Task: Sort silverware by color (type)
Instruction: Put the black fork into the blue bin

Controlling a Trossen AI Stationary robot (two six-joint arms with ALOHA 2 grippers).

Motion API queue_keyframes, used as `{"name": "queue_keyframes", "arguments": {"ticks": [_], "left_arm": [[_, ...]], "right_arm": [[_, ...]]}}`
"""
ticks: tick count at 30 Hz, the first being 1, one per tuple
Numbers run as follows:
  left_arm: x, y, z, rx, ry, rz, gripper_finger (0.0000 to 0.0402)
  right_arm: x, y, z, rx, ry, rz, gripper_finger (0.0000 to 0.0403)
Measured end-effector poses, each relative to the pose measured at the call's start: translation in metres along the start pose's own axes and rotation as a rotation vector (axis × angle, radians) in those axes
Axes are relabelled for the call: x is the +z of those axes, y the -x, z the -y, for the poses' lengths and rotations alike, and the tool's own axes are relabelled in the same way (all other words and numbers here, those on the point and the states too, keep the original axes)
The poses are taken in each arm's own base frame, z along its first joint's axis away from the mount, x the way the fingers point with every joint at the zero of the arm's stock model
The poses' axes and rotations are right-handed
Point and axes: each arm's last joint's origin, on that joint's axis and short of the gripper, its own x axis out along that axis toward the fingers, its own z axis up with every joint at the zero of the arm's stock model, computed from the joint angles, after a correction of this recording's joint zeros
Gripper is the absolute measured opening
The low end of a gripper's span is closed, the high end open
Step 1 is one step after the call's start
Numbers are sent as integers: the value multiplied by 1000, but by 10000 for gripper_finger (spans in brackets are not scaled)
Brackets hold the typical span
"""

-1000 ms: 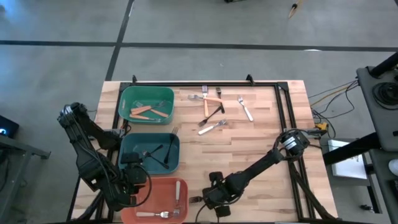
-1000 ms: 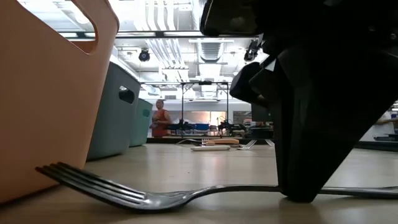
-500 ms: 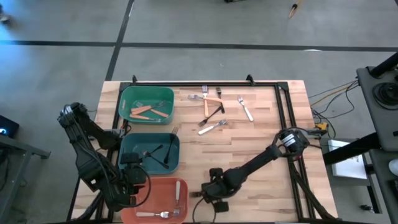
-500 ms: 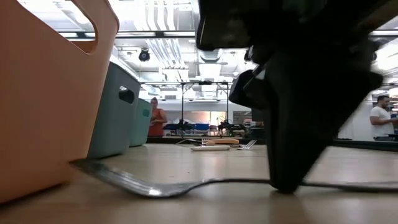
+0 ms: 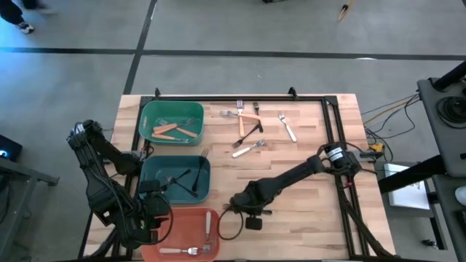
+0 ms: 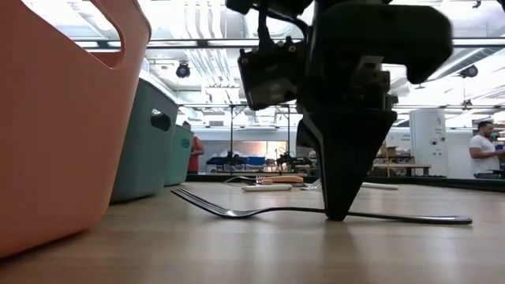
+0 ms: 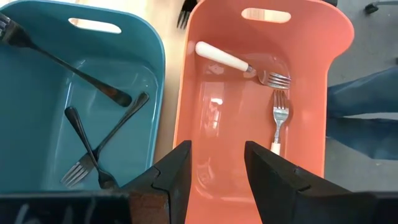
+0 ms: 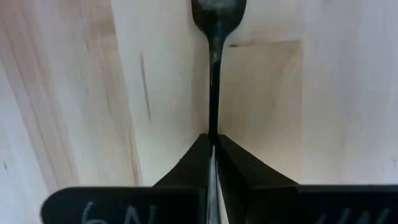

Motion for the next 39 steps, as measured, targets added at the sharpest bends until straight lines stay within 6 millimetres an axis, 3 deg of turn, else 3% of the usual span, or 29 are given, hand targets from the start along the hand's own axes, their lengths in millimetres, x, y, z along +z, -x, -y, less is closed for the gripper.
{"name": "queue_keyframes", "arguments": {"ticks": [11, 16, 21, 27, 39], "left_arm": [[-1, 0, 0, 5, 18, -2, 131], [0, 0, -1, 25, 16, 26, 131], [0, 0, -2, 36, 15, 38, 131], [0, 0, -2, 37, 25, 38, 131], [-1, 1, -1, 38, 34, 37, 131]], "right_arm": [[4, -7, 11, 43, 30, 38, 71], [4, -13, 13, 32, 49, 76, 21], [2, -15, 15, 53, 39, 67, 11], [6, 9, 13, 97, 49, 112, 10], [12, 83, 38, 132, -10, 290, 9]]}}
